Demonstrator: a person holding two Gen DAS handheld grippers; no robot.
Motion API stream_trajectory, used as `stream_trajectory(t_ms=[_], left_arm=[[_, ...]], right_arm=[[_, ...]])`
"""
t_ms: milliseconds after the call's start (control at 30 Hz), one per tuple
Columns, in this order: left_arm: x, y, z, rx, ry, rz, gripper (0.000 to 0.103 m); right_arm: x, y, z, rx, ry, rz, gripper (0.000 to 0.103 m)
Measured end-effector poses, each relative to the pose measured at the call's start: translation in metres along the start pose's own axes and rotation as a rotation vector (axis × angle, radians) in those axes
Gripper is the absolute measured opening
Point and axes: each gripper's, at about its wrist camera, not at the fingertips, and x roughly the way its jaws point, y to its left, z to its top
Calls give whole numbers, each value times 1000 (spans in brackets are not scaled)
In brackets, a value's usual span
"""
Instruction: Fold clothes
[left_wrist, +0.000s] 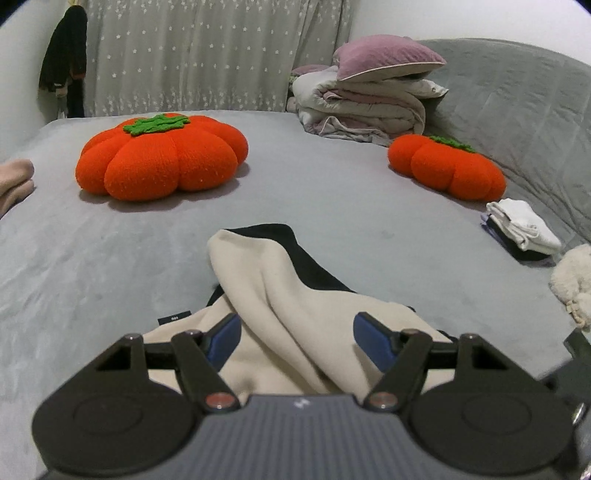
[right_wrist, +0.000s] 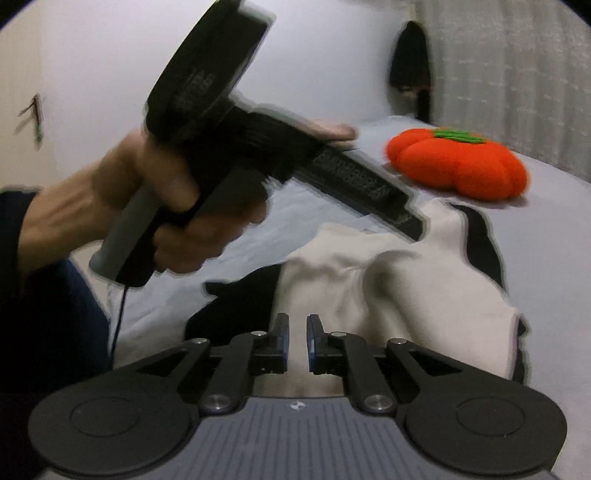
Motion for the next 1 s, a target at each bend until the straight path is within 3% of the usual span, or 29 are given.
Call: stream_trajectory(t_ms=[133, 200, 333, 467, 567, 600, 667, 700, 800, 933, 1000], left_arm=[[7, -2, 1, 16, 4, 9, 69], [10, -5, 1, 29, 8, 7, 68], [16, -13, 0, 55, 15, 4, 64], [22, -20, -1, 81, 23, 0, 63], [30, -25, -4, 80, 51, 0, 47], [33, -26, -5, 76, 61, 0, 29], [37, -26, -7, 68, 76, -2, 14], [39, -27, -8, 64, 83, -3, 12], [33, -24, -6, 46, 65, -4, 10], [9, -12, 1, -2, 6, -36, 10], [2, -9, 3, -7, -11, -42, 17]], right_arm=[[-22, -42, 9, 166, -43, -86, 17], [-32, -62, 10, 236, -59, -150, 27], [-48, -96, 7, 371, -47, -255, 36], [-49, -120, -2, 509, 3, -217, 38], [-37, -125, -8, 584, 55, -149, 38], [-32, -127, -10, 601, 76, -138, 38], [-22, -128, -13, 604, 112, -135, 34], [-20, -125, -13, 586, 115, -141, 15], [-23, -113, -5, 495, 69, -170, 14], [-47, -102, 9, 436, -61, -161, 13], [-60, -103, 14, 433, -124, -140, 13]])
